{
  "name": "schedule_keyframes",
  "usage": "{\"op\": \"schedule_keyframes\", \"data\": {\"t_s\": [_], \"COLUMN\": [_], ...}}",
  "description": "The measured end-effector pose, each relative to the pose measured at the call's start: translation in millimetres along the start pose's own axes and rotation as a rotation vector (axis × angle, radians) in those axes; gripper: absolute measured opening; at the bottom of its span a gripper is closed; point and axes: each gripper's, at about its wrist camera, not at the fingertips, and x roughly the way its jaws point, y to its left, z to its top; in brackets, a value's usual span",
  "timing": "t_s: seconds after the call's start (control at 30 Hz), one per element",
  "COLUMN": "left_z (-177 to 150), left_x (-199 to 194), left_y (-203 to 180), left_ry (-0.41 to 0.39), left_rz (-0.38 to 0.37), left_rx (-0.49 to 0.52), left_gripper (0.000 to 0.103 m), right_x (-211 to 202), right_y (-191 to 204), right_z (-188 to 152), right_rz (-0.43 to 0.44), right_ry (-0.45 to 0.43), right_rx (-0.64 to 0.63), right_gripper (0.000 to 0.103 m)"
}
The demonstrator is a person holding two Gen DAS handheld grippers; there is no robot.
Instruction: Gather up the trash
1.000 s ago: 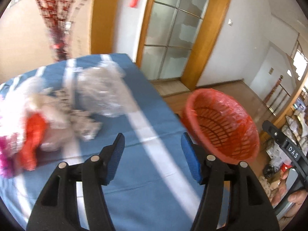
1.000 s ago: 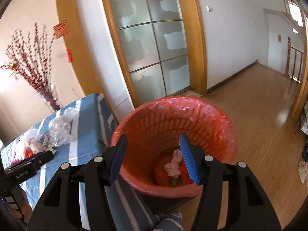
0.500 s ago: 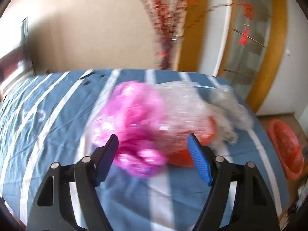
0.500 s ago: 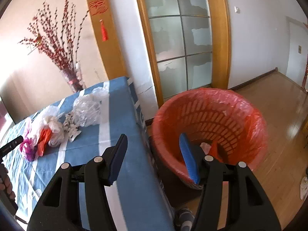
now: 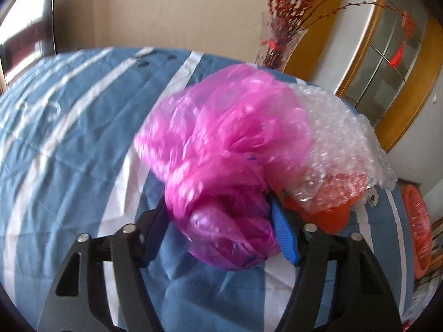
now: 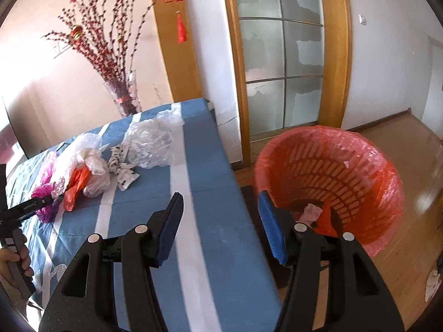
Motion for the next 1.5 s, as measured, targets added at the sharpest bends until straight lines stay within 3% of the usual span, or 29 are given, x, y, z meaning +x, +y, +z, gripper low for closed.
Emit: {"op": "schedule_keyframes", "data": {"t_s": [0.17,0.33,0.63,0.8,0.97,1.07,1.13,1.2,1.3,1.5], "left_z": [2,6,22,35,43,45,47,47,49,50], "left_x": [-6,-14,-28,-28,-24,-22,-21,-22,-27,-44], "left_y": [14,30,57,66,70,68,67,66,63,50], "left_ry": [-0.013,-0.047,-0.106,-0.116,-0.116,-0.115,-0.114,-0.117,-0.128,-0.156], "left_rz": [-0.022,-0.004,0.034,0.050,0.053,0.052,0.050,0.047,0.039,0.007], "left_rx": [-0.028,-0.029,-0.054,-0.066,-0.071,-0.065,-0.061,-0.059,-0.058,-0.043], "left_gripper": [0.048,0.042,0.042,0.042,0.042,0.042,0.042,0.042,0.042,0.042], "right_x": [10,22,69,109,157,178,186,192,184,129], "right_y": [27,55,101,119,128,131,132,128,120,92], "right_z": [2,5,38,61,78,76,72,65,61,69], "right_rz": [0.036,0.073,0.136,0.117,0.122,0.076,0.061,0.061,0.065,0.105], "right_ry": [0.010,0.018,0.019,0.029,0.118,0.162,0.195,0.234,0.223,0.108], "right_rx": [-0.046,-0.096,-0.130,-0.134,-0.091,-0.116,-0.135,-0.139,-0.133,-0.076], "right_gripper": [0.057,0.057,0.057,0.057,0.062,0.062,0.046,0.010,0.004,0.003]}}
